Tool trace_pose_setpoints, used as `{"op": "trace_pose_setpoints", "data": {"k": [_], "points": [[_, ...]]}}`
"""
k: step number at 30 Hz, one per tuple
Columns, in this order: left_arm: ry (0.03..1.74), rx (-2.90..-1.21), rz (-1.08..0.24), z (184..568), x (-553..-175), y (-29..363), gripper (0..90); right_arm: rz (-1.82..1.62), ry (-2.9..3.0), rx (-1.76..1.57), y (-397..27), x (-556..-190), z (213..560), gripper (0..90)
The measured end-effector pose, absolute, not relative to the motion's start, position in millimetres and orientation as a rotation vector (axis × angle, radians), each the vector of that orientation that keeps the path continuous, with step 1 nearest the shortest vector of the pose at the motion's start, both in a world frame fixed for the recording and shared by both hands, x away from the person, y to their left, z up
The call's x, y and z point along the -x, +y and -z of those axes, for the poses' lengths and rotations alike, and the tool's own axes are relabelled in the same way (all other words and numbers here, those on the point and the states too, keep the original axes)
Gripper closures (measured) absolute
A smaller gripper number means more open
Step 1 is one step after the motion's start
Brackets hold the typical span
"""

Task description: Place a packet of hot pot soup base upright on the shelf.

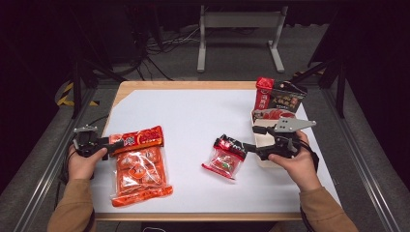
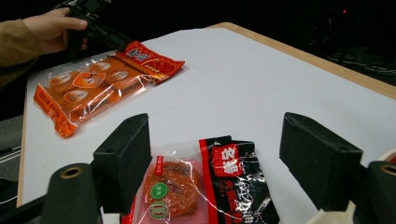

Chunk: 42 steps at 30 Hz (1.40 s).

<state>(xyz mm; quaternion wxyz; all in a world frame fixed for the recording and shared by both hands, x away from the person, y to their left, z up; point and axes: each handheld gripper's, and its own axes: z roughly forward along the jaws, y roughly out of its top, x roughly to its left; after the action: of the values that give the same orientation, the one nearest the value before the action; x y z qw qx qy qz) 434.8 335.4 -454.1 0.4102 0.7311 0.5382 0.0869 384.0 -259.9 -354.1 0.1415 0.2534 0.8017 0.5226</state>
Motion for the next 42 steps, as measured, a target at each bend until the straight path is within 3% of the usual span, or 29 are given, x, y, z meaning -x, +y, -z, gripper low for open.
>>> {"op": "trace_pose_setpoints", "data": {"k": [12,25,34,39,42], "points": [[1.316,-1.825,-0.189,458.4,-434.3,334.3,21.9,-1.506,2.319,-0.734,-260.5,-384.6,355.7,25.4],[1.284,-1.785,-0.121,462.2,-436.7,332.2,45.9,-1.515,2.316,-0.738,-261.4,-385.1,355.9,25.3],[1.313,-1.781,-0.121,462.9,-438.3,331.2,50.7,-1.506,2.324,-0.742,-259.4,-386.2,358.1,25.2],[1.336,-1.802,-0.158,462.1,-437.7,328.7,74.0,-1.509,2.329,-0.734,-257.0,-385.8,357.5,25.2],[1.338,-1.810,-0.163,462.1,-438.8,327.7,79.1,-1.515,2.326,-0.736,-258.2,-386.1,357.6,25.3]]}}
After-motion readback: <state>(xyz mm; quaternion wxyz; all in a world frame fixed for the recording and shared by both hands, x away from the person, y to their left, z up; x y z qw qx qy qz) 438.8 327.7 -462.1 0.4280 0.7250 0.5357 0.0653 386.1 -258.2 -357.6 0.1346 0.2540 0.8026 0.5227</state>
